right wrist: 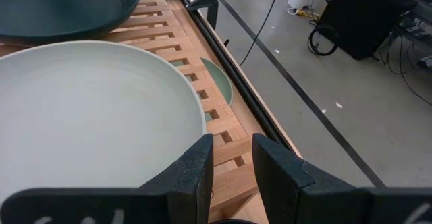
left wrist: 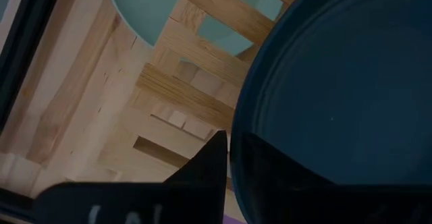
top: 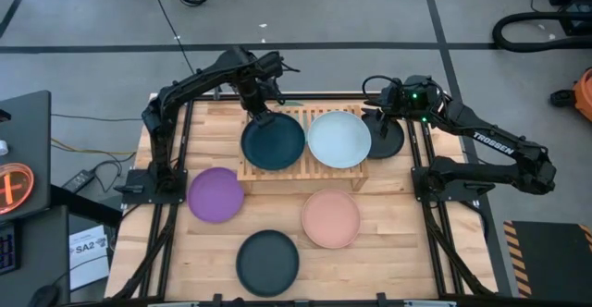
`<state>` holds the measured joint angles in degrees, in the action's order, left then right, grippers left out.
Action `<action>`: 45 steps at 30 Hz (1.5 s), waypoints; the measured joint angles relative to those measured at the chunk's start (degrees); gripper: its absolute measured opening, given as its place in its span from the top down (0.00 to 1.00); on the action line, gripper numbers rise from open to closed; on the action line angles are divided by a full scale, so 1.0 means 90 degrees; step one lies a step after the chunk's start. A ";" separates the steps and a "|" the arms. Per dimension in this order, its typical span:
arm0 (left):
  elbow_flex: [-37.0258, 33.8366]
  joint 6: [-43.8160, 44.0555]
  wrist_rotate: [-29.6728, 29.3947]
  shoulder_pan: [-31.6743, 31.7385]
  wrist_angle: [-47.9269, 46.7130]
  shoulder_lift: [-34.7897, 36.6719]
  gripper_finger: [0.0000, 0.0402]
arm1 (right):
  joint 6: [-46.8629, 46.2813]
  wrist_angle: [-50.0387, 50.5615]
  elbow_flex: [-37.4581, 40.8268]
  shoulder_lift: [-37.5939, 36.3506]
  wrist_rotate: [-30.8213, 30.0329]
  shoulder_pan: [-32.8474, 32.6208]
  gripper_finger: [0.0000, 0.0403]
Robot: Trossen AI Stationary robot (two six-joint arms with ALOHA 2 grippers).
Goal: Place and stack plates onto a shelf
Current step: Put the top left black plate on the shelf, then stack the purple plate on top of the light blue plate on the shelf
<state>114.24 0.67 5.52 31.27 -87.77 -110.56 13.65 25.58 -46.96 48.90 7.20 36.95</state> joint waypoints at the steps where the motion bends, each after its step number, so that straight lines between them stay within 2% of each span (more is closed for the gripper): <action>1: 0.0000 -0.0007 0.0000 0.0000 0.0002 0.0000 0.86 | 0.0000 0.0000 0.0000 -0.0001 0.0000 0.0000 0.73; 17: 0.0000 -0.0152 -0.0323 0.0002 0.0201 0.0000 0.63 | 0.0000 0.0000 0.0000 0.0000 0.0000 0.0000 0.73; 34: 0.0014 -0.0156 -0.0308 0.0161 0.0091 0.0223 0.62 | 0.0000 0.0019 0.0000 0.0000 -0.0002 0.0002 0.73; 45: 0.0017 -0.0537 -0.0311 0.0148 0.0138 0.1068 0.62 | 0.0000 0.0027 0.0000 0.0000 -0.0005 0.0005 0.73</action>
<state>114.39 -4.16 2.72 32.59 -86.53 -100.95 13.65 25.82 -46.96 48.90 7.16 36.99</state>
